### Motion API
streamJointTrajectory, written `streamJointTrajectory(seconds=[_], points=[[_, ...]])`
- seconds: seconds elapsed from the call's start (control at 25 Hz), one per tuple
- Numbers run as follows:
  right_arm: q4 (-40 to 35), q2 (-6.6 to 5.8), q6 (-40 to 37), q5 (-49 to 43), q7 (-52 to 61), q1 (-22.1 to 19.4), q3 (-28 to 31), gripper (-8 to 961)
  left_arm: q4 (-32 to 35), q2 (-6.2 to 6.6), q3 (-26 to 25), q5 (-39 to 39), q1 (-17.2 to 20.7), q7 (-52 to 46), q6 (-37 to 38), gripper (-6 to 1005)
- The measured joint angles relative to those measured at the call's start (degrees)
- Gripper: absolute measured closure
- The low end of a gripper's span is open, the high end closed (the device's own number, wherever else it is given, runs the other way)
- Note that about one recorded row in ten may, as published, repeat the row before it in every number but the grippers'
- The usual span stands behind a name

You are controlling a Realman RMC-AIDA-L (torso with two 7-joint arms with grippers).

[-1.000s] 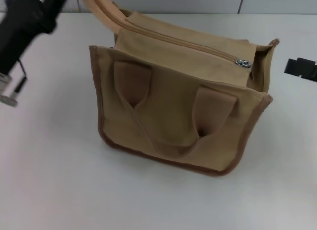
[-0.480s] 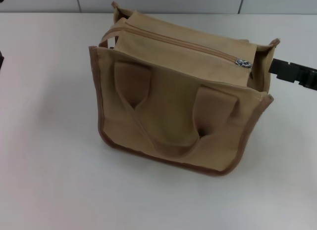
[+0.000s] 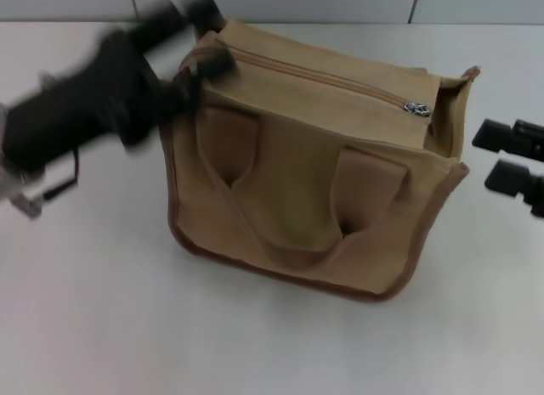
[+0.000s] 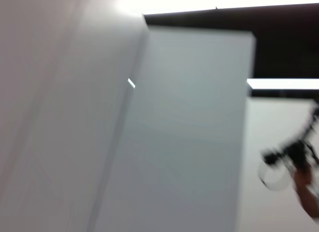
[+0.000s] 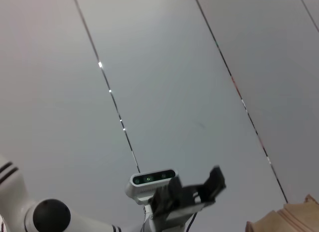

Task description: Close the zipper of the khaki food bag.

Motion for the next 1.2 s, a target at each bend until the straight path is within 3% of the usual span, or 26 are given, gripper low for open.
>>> streamJointTrajectory(seconds=[0.2, 0.36, 0.52, 0.88, 1.2], points=[[0.46, 1.61, -0.39, -3.21, -10.00, -2.65, -0.43, 390, 4.82, 0.27, 9.70, 3.12, 3.33, 0.80, -1.65, 332], [0.62, 3.47, 1.97, -10.74, -15.60, -3.54, -0.46, 390, 4.92, 0.13, 10.27, 7.22, 3.97, 1.87, -3.69, 331], [1.37, 4.95, 10.36, -15.69, -17.06, -3.18, -0.48, 391, 3.29, -0.16, 10.39, 15.56, 3.49, 5.74, -10.93, 330], [5.85, 5.25, 28.89, -17.32, -17.17, 2.11, -0.21, 391, -1.25, -0.39, 10.47, 17.53, 1.83, 9.54, -19.69, 328], [3.73, 5.24, 31.15, -14.53, -18.61, 6.13, 0.92, 391, -2.13, -0.44, 9.69, 15.26, 2.12, 10.18, -22.07, 326]])
